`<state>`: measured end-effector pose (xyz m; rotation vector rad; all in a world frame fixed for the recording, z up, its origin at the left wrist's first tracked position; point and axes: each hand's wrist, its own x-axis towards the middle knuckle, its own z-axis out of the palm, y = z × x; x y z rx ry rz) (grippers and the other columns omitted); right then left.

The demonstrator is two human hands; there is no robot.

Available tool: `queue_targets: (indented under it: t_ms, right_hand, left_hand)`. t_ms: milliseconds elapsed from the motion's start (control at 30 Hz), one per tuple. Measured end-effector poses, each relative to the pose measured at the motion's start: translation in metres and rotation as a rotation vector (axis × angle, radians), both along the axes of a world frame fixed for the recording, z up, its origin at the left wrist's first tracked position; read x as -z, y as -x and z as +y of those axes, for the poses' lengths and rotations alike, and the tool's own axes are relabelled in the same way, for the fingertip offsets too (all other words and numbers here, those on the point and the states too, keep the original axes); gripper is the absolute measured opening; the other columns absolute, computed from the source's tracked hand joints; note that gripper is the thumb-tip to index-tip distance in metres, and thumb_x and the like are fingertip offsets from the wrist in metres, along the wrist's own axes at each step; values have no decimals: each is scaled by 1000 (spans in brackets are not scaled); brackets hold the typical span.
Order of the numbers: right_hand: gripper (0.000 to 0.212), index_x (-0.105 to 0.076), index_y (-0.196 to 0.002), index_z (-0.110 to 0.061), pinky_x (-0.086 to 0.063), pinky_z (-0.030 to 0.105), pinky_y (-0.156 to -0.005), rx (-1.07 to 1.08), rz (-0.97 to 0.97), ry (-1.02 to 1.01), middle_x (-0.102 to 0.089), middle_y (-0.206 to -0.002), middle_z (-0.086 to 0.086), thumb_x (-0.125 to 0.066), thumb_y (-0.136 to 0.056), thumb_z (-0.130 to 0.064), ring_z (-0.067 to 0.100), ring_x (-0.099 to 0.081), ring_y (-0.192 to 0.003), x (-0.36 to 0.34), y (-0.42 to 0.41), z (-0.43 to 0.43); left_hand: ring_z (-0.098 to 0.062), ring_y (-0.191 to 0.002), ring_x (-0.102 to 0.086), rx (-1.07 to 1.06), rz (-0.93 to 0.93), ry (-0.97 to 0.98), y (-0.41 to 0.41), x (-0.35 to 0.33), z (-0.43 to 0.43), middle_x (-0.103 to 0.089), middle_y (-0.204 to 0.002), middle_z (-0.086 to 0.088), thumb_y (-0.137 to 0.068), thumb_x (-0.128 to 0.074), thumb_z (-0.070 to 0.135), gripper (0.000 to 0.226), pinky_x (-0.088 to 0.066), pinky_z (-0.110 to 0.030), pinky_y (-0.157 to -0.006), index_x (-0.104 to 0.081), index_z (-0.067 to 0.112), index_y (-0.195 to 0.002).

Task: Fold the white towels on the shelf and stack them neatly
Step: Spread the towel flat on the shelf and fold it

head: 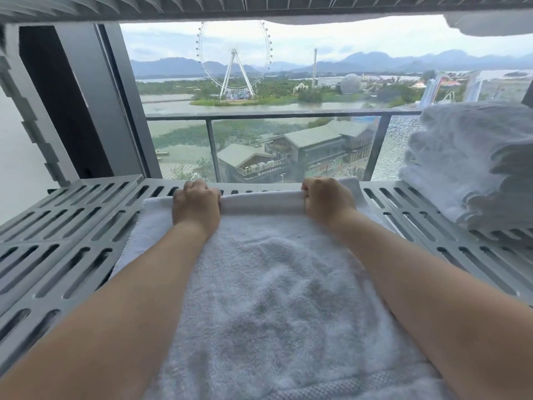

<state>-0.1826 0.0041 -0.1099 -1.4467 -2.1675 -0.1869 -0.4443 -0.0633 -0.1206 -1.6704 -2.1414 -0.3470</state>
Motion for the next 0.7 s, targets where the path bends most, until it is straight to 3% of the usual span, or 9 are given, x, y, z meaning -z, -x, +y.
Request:
queue_targets:
  t_ms: [133, 233, 533, 700]
  right_hand:
    - [23, -68, -96, -14, -49, 32, -66, 55, 38, -31, -70, -94, 8, -47, -92, -8, 30, -65, -86, 0, -9, -16]
    - [20, -69, -93, -15, -44, 30, -62, 69, 70, -40, -71, -88, 8, -49, -93, -10, 30, -65, -82, 1, -19, -29]
    - [14, -71, -93, -19, -40, 29, -59, 55, 122, -79, -68, -77, 6, -57, -94, -21, 31, -65, -76, -6, -46, -90]
    - [16, -75, -88, -22, -40, 29, -60, 33, 36, -107, -72, -77, 4, -60, -92, -20, 30, -66, -76, -8, -69, -129]
  left_hand:
    - [-30, -87, -58, 62, -31, -86, 1, -8, -7, -65, -92, -9, -96, -45, 8, 24, -44, -41, -84, -67, 15, -98]
    - [-27, -72, -55, 121, -33, -189, -6, -18, -22, -67, -83, -12, -89, -47, -4, 28, -45, -42, -81, -69, 12, -96]
    - [-31, -84, -63, 142, 13, -286, -40, -31, -107, -69, -86, -10, -83, -51, -2, 30, -43, -42, -86, -71, 14, -99]
    - [-27, -78, -61, 131, 0, -187, -58, -30, -153, -67, -83, -4, -83, -49, -2, 31, -43, -39, -82, -69, 17, -95]
